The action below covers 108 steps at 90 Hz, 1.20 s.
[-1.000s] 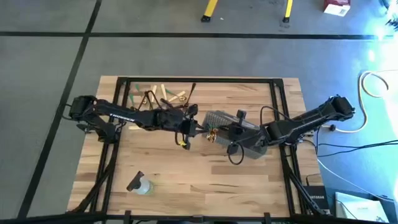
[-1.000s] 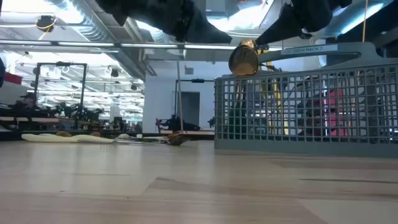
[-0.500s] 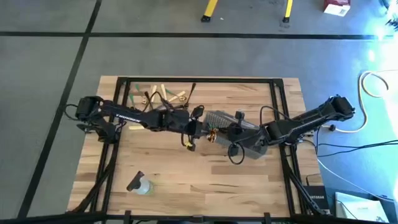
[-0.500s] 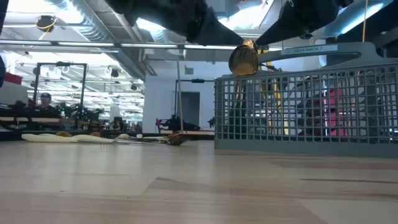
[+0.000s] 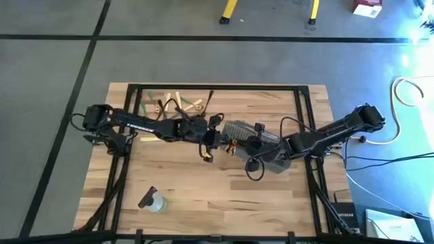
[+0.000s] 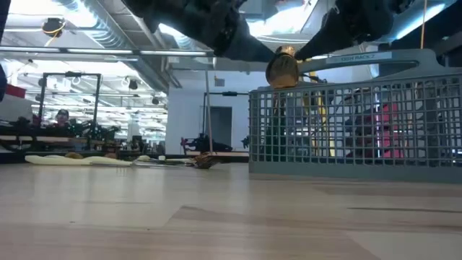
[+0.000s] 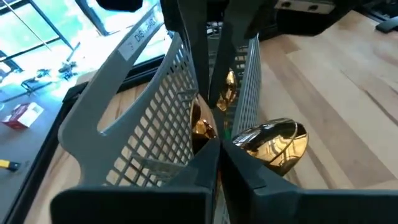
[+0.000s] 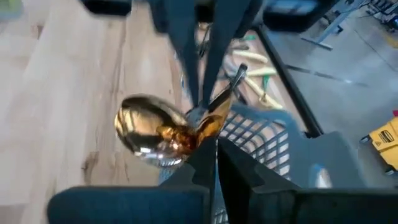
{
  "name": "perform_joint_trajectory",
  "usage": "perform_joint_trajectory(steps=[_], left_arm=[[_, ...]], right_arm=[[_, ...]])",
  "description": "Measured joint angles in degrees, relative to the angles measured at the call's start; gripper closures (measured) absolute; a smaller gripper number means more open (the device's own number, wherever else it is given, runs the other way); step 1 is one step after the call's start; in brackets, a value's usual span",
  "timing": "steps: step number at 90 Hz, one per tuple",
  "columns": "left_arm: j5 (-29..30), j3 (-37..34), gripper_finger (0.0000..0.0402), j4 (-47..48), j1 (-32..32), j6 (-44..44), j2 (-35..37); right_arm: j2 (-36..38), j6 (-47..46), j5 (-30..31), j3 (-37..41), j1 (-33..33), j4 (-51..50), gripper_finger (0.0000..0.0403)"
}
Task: Sort silverware
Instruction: Put the gold spoon into the cutlery rack
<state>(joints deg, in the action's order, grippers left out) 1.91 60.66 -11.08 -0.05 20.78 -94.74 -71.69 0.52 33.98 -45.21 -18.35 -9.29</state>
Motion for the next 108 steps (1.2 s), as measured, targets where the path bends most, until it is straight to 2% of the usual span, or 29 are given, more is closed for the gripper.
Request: perform_joint_trajectory(steps=[17,44,69,88,108], left_arm=[[0.81,0.0,0.0401,0.53,0.0,0.61,0.0],[2.04,-0.02,0.0401,2.23,0.0,1.41,-0.02],[2.36,-0.04,0.0401,1.68,0.22,2.01,-0.02],[2.39,-0.04,0.0401,-0.91,1.72,1.98,-0.04],[1.88,-0.04,0.0401,-2.41,2.03,1.17,-0.04]], right_arm=[[1.39,0.2,2.59,0.02,0.04,-2.66,0.0403],[-1.44,0.27,0.83,0.0,4.84,-1.37,0.0403],[-2.61,0.9,-4.15,0.0,6.35,0.47,0.0403],[-2.61,0.81,-10.83,0.0,6.34,4.23,0.0403],[-2.59,-0.25,-12.13,0.0,6.36,4.98,0.0403]])
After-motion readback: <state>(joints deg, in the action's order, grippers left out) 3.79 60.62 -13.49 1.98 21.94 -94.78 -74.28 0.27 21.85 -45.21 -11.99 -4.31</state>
